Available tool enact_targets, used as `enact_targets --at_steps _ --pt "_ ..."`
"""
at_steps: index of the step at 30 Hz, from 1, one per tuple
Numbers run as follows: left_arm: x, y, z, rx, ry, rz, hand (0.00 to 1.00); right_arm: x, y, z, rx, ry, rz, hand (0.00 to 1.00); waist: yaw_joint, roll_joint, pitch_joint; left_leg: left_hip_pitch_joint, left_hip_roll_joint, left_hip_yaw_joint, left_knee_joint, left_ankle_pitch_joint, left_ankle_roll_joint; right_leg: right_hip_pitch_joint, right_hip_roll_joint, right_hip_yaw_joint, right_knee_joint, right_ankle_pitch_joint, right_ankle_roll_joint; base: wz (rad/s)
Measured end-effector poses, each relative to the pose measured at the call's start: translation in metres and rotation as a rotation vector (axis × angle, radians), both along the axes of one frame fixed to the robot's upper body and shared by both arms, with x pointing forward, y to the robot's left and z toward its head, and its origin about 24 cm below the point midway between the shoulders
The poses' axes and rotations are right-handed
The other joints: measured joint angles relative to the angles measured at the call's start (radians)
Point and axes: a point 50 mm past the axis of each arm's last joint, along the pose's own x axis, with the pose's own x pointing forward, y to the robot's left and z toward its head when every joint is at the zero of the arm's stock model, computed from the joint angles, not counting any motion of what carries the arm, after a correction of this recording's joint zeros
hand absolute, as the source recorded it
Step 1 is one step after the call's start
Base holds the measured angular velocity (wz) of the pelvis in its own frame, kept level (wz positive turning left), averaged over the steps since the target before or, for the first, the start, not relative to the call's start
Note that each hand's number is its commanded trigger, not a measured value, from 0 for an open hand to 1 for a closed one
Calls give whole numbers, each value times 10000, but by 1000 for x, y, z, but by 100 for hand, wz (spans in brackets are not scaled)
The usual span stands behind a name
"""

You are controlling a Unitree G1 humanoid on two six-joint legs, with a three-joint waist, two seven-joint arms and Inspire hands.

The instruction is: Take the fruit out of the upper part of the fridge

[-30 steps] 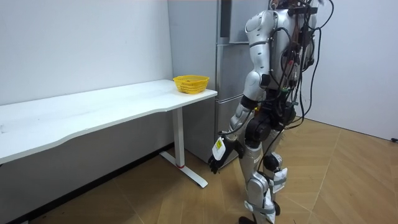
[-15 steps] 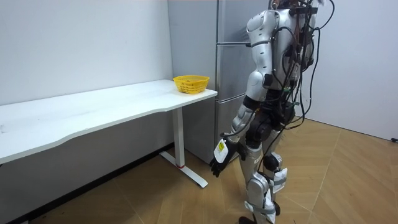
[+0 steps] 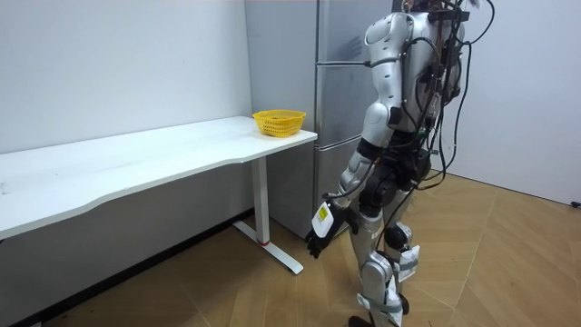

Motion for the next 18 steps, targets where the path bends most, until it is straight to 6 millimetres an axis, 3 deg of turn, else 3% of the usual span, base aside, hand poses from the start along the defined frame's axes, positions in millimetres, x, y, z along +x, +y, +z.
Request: enact_targets --at_steps 7,9,12,15,18 --pt "2 1 1 191 -140 40 0 -7 -12 -31 407 1078 -1016 0 61 76 34 79 7 5 -12 -18 -19 60 10 8 -4 0 1 0" --pt "2 0 1 216 -99 61 0 -10 -16 -55 783 1885 -1531 0 60 64 24 97 12 7 -57 -20 -21 68 17 -29 -15 0 0 0" --pt "7 -6 -1 226 -192 8 0 -26 -22 -124 1931 4487 -2565 0 60 83 2 125 4 -32 -82 -18 -19 120 -3 -46 -36 -4 6 6" --pt "5 -11 -2 253 -195 151 0 -43 -14 -170 3153 6247 -2994 0 84 229 -83 167 -1 -18 -73 -16 -18 147 2 -9 -36 -8 13 -3" --pt "10 -10 -2 361 -410 322 0 -64 -5 -210 4294 7905 -3347 0 65 263 -78 196 0 -12 -70 -16 -19 202 -9 -85 -89 -11 14 1"
